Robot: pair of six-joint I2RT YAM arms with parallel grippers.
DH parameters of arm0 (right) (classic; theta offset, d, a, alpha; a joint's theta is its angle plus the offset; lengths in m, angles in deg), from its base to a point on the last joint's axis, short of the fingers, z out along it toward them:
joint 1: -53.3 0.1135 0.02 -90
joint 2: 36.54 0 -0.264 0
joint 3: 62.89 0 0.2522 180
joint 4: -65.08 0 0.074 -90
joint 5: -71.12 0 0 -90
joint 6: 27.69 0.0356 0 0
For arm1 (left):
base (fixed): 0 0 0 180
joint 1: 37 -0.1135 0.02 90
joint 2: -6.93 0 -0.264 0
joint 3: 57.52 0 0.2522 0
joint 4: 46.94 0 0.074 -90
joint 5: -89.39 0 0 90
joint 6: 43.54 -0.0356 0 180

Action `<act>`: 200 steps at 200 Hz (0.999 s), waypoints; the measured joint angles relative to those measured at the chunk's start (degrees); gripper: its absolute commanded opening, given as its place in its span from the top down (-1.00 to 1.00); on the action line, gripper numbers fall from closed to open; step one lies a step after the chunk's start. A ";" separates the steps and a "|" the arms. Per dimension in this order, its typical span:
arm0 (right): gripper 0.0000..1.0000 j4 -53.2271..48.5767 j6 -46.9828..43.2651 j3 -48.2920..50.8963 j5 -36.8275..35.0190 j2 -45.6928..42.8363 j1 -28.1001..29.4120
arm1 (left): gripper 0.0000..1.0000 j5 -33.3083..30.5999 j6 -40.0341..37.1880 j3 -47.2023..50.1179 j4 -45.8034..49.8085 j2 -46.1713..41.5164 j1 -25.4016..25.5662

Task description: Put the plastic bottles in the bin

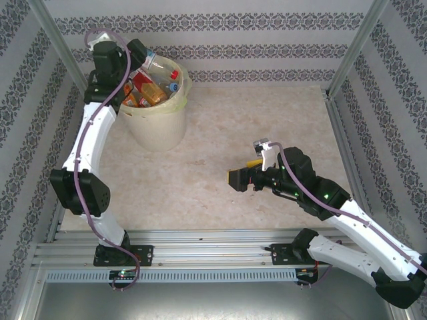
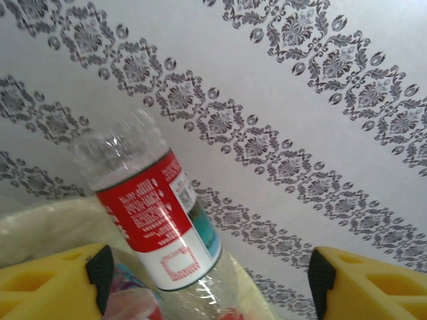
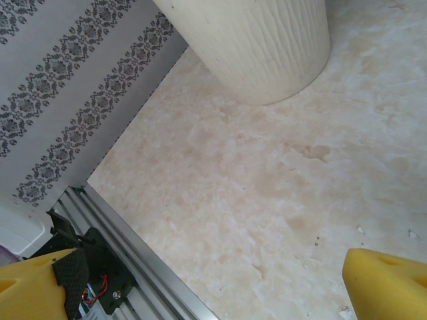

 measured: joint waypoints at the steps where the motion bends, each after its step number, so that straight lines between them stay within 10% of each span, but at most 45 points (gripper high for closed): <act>1: -0.96 0.00 0.00 0.00 0.00 0.00 0.00 | -0.72 0.00 -0.13 -0.20 0.28 0.04 -0.07; 51: -0.96 -0.11 0.04 0.11 -0.02 -0.17 0.00 | -1.00 3.32 -7.89 -11.47 5.55 3.39 -2.29; 200: -0.96 -2.47 0.66 -1.09 -1.49 4.42 0.00 | -1.00 16.81 -20.52 -21.49 4.90 21.20 -9.49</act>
